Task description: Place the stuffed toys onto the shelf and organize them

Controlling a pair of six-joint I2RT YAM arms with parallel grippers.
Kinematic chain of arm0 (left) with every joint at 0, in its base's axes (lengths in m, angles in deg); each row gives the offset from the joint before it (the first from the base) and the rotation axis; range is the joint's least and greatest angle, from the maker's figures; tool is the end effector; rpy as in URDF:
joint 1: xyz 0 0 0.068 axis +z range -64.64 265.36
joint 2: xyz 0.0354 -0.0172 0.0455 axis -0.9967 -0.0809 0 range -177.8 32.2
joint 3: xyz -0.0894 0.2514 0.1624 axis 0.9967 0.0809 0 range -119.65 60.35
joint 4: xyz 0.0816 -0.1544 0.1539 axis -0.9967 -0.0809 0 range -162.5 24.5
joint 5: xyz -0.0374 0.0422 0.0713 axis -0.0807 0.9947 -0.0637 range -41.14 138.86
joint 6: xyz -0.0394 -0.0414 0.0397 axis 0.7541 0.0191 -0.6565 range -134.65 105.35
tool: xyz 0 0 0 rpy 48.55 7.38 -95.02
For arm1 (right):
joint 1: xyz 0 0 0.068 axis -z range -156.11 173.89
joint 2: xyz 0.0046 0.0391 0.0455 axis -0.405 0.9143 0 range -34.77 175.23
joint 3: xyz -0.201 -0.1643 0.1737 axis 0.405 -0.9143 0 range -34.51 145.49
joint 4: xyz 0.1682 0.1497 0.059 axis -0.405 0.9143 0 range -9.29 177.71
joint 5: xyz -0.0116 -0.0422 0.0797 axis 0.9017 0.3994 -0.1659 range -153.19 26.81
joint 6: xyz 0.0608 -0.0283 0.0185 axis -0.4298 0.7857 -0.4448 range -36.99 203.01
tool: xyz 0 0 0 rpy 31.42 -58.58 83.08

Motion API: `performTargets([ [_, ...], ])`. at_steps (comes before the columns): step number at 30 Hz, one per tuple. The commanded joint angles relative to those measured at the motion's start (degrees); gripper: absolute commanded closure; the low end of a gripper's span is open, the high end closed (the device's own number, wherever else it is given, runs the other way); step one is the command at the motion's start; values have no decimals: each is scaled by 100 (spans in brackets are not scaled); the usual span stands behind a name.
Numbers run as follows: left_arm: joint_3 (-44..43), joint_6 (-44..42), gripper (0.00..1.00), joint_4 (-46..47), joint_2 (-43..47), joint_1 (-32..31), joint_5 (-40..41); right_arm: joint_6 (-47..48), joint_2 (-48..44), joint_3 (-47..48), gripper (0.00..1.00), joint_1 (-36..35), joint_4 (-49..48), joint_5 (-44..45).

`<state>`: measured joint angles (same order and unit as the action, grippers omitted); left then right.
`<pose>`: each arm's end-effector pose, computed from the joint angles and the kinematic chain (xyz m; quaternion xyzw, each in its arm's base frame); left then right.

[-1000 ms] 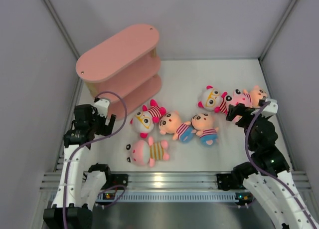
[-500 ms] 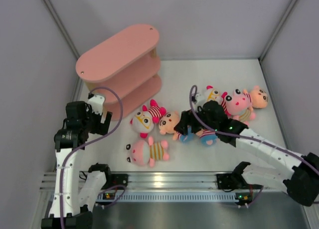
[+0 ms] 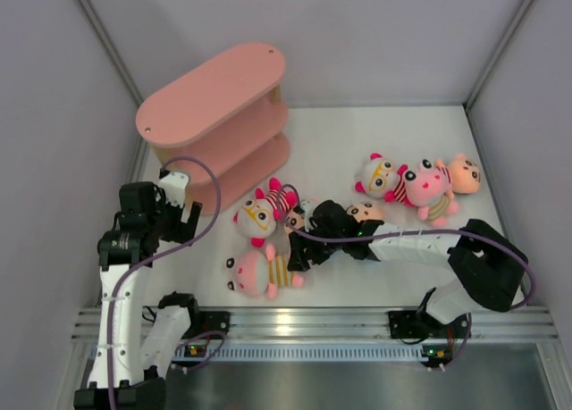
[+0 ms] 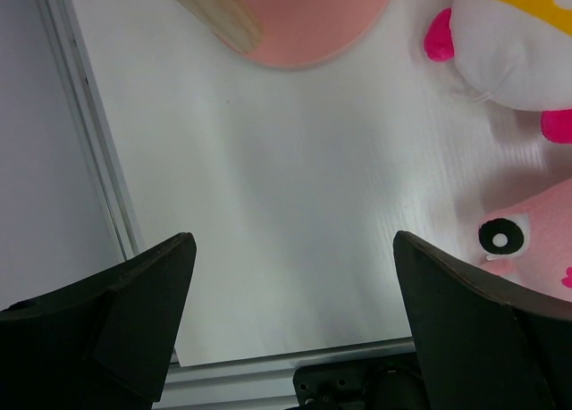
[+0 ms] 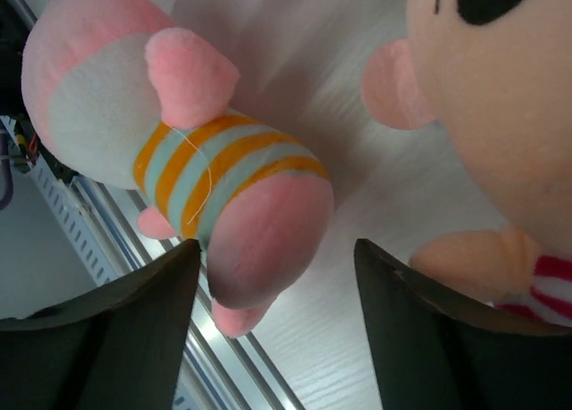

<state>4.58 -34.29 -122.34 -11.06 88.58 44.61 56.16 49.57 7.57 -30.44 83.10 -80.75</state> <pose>0.0875 0.0008 0.3361 0.1458 0.9095 0.0433 0.3869 0.1493 0.2373 0.2272 -0.2738 0.8718 0.3549 0.1977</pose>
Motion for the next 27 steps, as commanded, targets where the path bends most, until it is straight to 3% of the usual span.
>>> performTargets([
  [1, 31, 13, 1, 6, 46, -23, -76, -136, 109, 344, 36, -201, -520, -98],
  [2, 31, 13, 1, 6, 46, -24, -76, -223, 101, 318, 50, -210, -608, -72],
  [4, 22, 13, 1, 6, 46, -24, -58, -338, -22, 300, 62, -201, -696, -37],
  [5, 13, 30, 1, 6, 64, -24, -58, -451, -153, 292, 79, -193, -740, -37],
  [8, -4, 39, 1, 6, 55, -24, -41, -593, -521, 396, 100, -192, -644, -159],
  [14, -127, -171, 1, -187, 46, -32, 301, -794, -1593, 853, 100, 78, 384, -388],
  [18, -110, -522, 1, -205, 46, -50, 1434, -1226, -1930, 1020, 100, 913, 630, -188],
  [20, -83, -585, 1, -205, 64, -41, 1664, -1305, -1737, 1380, 100, 1213, 780, 286],
  [27, -75, -471, 1, -205, 160, -59, 1313, -2517, -411, 2487, 100, 1767, -187, 622],
])
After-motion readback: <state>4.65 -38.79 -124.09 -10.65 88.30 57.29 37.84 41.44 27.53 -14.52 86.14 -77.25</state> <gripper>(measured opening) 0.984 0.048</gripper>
